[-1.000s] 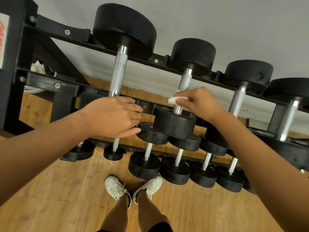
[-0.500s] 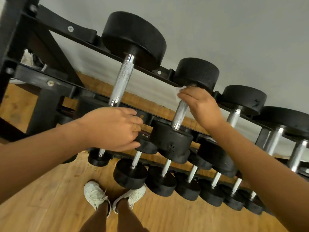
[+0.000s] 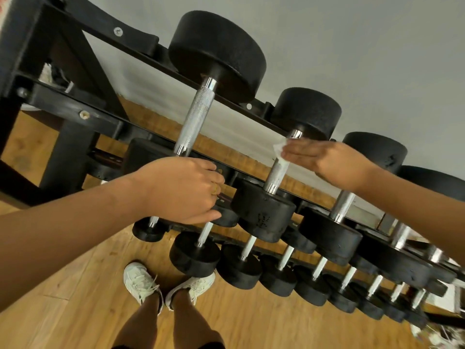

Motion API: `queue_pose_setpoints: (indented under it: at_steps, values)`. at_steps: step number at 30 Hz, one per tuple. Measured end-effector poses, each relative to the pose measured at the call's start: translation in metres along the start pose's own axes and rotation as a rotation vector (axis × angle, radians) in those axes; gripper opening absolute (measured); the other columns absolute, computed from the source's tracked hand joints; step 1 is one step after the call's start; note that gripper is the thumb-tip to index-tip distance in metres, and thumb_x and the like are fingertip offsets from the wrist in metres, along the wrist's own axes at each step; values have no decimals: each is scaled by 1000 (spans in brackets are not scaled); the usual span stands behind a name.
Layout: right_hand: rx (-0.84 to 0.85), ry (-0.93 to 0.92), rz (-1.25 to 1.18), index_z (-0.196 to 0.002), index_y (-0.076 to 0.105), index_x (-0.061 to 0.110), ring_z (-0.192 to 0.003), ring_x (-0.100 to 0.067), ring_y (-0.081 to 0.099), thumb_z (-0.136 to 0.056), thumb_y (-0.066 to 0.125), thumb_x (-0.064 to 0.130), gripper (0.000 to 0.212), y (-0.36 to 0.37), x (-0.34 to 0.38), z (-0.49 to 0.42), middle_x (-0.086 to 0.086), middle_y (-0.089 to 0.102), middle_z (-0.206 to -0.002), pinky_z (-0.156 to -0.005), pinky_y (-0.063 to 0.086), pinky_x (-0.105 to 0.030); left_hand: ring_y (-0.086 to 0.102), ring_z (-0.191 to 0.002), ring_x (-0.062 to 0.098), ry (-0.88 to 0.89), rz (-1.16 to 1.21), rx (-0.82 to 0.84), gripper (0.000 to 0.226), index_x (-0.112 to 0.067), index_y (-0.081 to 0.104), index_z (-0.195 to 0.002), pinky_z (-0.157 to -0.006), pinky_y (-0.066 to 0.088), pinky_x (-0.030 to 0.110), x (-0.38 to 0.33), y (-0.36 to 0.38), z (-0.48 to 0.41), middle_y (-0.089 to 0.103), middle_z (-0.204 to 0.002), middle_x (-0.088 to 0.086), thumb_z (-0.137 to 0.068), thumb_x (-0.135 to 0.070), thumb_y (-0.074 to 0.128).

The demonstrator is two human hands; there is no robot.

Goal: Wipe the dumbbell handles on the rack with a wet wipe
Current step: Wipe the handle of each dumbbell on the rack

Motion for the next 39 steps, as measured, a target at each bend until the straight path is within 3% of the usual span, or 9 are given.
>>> queue_pose_setpoints:
  at_steps: [5,10,16,20,29,32,35,39]
  values:
    - [78,-178,25,-136,61,7,-132,-31,54,-69,80,-8,72,24,40,10,-13,59,-140,-101,52,-49,70,-108,21,-5,-13,-21,73,-14,82,-84,-103,51,41,0,0,0,79,-96,2,-109,-46,21]
    - [-84,191,24,-142,53,7,-134,-31,51,-71,74,-16,79,7,4,-1,-15,53,-145,-110,39,-44,72,-104,20,-11,-29,-60,70,-13,82,-81,-105,51,40,1,-3,0,79,-93,3,-107,-43,25]
    - [45,-135,-38,-135,62,8,-133,-26,54,-73,82,-3,66,34,60,0,-9,61,-139,-110,45,-44,72,-106,20,-18,-27,-22,70,-13,83,-84,-106,49,40,2,1,-1,79,-96,2,-107,-44,25]
    - [71,-149,-21,-130,66,10,-127,-27,59,-71,82,-5,63,27,54,-13,-8,66,-132,-106,48,-45,71,-109,20,-5,-43,-11,70,-14,83,-84,-106,48,40,1,1,0,79,-98,3,-108,-45,25]
    - [165,-251,109,-137,60,10,-132,-26,55,-78,79,-1,63,29,53,-18,-10,62,-138,-115,27,-42,70,-111,19,-17,-47,1,72,-15,83,-86,-111,45,39,3,5,1,79,-101,3,-108,-47,22]
    - [149,-110,127,-141,55,10,-138,-30,48,-85,69,1,58,11,23,-26,-12,55,-144,-118,25,-41,70,-113,18,-17,-46,24,75,-16,83,-88,-113,43,38,2,8,2,79,-101,1,-108,-47,19]
    - [122,28,143,-137,57,3,-135,-37,50,-82,67,-5,56,-1,12,-32,-19,59,-139,-117,33,-48,69,-114,18,-14,-40,32,76,-16,83,-88,-113,42,39,3,9,2,79,-100,1,-108,-48,17]
    - [272,-91,134,-140,56,10,-138,-32,48,-81,73,6,61,28,50,-25,-14,58,-140,-120,30,-48,69,-115,19,-14,-51,47,79,-16,83,-89,-113,42,39,2,11,2,79,-101,1,-108,-49,14]
Point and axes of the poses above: each hand's wrist, its own z-axis away from the middle knuckle, its own y-axis out of the palm, x = y × z, the point moved 7 cm from there along -z, towards the middle knuckle
